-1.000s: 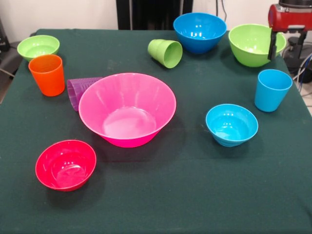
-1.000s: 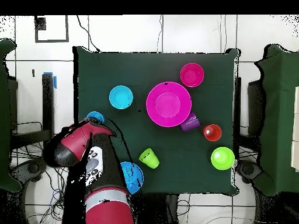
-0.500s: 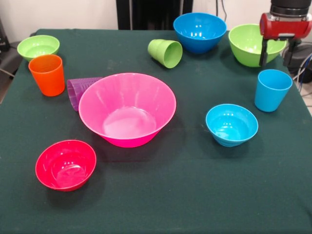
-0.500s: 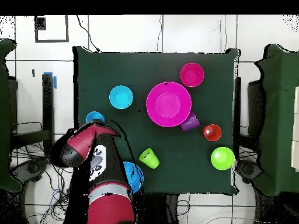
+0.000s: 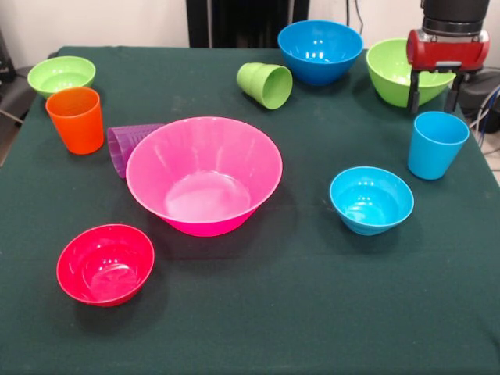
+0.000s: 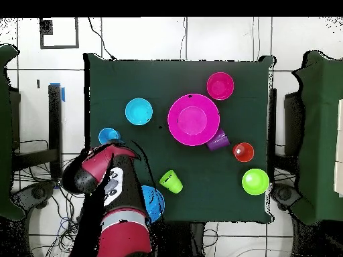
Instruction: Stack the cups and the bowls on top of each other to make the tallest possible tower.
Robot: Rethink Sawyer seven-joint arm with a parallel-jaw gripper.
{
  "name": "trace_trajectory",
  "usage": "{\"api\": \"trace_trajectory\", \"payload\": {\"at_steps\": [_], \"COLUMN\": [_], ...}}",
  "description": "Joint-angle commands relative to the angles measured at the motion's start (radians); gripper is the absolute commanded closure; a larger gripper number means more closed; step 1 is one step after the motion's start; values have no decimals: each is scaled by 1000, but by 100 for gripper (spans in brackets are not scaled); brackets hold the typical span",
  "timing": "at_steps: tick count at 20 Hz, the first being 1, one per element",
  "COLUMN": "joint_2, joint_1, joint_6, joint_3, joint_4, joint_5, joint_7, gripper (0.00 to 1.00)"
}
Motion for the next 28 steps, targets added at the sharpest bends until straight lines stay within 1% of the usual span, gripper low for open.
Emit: {"api": "trace_trajectory", "payload": {"at_steps": [1,10,20,21,25,28], "joint_2": [81,95,90,87,34,30], "joint_1": [24,40,27,25,40,18], "joint_6": [-27,-40,-36,-29,30,75], "joint_3": [-12,-31,-25,-20,-21,-7], "joint_4": [-44,-55,-55,-50,-18,-48], "joint_5": [-22,-7,3,9,32,38], "joint_7": [49,54,53,54,60,26], "gripper": [0,0,0,0,0,0]}}
